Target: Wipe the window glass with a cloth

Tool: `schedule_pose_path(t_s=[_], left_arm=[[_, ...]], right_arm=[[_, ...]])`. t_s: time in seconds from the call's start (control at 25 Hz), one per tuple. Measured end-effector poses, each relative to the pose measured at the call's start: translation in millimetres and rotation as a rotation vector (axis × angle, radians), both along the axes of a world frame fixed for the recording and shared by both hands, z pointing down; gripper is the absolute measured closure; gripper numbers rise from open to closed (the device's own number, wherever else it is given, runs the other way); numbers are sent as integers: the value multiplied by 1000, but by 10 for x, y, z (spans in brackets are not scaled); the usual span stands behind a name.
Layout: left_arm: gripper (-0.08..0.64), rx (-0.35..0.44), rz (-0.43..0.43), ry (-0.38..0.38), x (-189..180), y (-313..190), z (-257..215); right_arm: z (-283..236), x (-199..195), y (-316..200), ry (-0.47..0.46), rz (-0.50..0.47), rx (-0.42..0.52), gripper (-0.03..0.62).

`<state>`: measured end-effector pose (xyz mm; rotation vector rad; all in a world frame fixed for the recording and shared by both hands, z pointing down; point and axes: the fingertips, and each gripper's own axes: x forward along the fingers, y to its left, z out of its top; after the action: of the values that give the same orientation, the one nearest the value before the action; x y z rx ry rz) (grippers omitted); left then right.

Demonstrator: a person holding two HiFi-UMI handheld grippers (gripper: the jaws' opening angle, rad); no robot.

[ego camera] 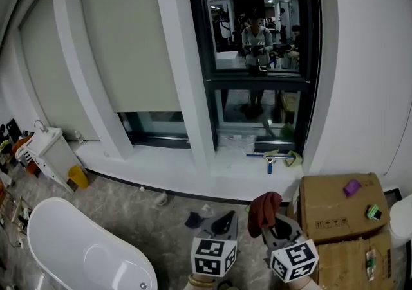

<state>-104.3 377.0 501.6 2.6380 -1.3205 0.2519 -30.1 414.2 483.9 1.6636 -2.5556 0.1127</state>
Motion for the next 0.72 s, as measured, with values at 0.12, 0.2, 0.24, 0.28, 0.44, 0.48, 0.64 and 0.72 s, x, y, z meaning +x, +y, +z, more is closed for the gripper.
schedule_pose_path(t_s=[0.12,0.2,0.24,0.28,0.44,0.48,0.64,0.72], left_arm=[[555,-9,-8,4,20,-71,46],[555,-13,-10,6,40,-151,69],[555,-14,-9,6,51,-201,77],[555,-15,-7,6,62,-258,86],[555,-9,-4,8,100,-578,83],[555,-5,-3,8,108,-680,75],[555,4,3,9,124,-1141,57],[555,2,4,7,109,-1394,41]], right_arm=[[51,32,-54,-5,-5,-9,541],[81,58,-118,-5,-7,-15,541],[93,70,-160,-7,-6,-18,541],[104,85,-210,-9,-3,-21,541],[126,160,-505,-10,12,-22,541],[127,173,-599,-7,15,-21,541],[118,193,-1033,5,20,-14,541],[90,185,-1272,13,22,-8,541]])
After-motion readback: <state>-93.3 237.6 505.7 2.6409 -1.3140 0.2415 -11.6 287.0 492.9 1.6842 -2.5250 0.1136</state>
